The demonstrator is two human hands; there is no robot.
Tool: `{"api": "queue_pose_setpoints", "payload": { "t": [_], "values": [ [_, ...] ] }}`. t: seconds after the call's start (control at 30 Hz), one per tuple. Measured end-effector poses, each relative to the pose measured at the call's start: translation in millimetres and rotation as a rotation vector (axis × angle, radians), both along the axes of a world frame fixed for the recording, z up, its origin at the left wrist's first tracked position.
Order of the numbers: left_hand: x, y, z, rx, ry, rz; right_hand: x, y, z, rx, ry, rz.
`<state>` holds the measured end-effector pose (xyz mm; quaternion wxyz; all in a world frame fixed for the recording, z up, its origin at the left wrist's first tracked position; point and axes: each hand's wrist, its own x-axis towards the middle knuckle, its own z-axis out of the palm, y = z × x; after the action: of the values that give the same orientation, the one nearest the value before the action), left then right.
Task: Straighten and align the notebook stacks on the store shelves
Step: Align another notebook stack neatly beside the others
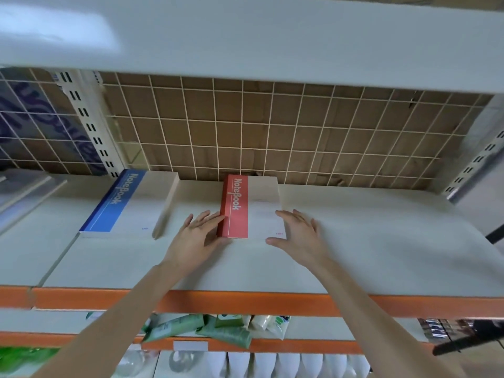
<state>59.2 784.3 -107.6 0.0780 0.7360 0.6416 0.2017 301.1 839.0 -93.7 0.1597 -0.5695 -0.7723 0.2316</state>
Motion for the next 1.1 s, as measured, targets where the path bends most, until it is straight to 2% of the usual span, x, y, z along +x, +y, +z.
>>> {"api": "queue_pose_setpoints", "payload": {
  "t": [0.5,0.77,0.9,1.1],
  "values": [
    [-1,7,-2,-0.038,-0.103,-0.012,0,4,-16,0.036,0.07,-0.034],
    [0,4,2,-0.096,-0.108,0.012,-1,6,-9,0.01,-0.029,-0.005],
    [-2,-8,5,-0.118,0.054,0.049,-1,3,1,0.012,-0.162,0.054],
    [-29,-57,16,-0.088,0.167,0.254,-34,-13,14,0.169,-0.192,0.195]
  ]
}}
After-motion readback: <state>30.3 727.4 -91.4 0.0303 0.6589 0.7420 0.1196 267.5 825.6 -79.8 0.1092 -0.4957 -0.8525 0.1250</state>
